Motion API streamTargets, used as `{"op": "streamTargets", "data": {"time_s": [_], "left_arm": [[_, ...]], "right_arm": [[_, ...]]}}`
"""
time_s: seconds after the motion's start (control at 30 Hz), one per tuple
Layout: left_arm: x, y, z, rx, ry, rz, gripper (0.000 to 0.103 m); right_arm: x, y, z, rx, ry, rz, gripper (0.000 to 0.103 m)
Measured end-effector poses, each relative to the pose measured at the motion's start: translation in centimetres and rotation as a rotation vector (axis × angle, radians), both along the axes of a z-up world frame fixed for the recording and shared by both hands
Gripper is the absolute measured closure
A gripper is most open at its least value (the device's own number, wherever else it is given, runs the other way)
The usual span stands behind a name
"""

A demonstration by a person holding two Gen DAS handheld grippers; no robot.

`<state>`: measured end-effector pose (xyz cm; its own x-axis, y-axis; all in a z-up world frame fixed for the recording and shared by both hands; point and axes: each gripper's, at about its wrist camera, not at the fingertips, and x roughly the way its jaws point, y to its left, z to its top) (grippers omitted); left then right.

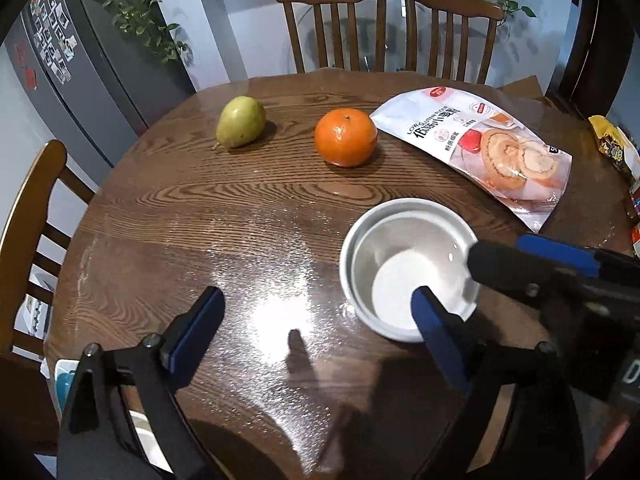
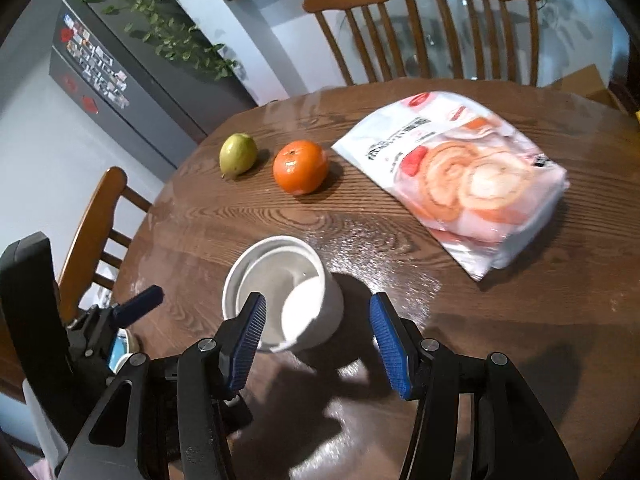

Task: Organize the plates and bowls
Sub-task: 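Grasp the rim of the small white bowl with both grippers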

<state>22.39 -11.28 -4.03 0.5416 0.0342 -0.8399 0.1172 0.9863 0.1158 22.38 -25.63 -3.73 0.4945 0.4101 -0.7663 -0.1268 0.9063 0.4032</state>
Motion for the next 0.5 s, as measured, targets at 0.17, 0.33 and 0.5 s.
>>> {"op": "streamTargets", "data": {"time_s": [0.17, 0.33, 0.5], "left_arm": [[0.4, -0.8, -0.8, -0.02, 0.023, -0.013, 0.028], [0.7, -1.5, -1.4, -0.034, 0.036, -0.025, 0.046], [0.9, -1.6, -1.7, -0.056, 0.047, -0.039, 0.057]], "right_arm": [[1.2, 0.2, -1.0, 0.017, 0.012, 0.017, 0.047], [1.7, 0.4, -1.5, 0.013, 0.023, 0.038, 0.052], [2.3, 0.7, -2.3, 0.008, 0.052, 0.046, 0.066]]}}
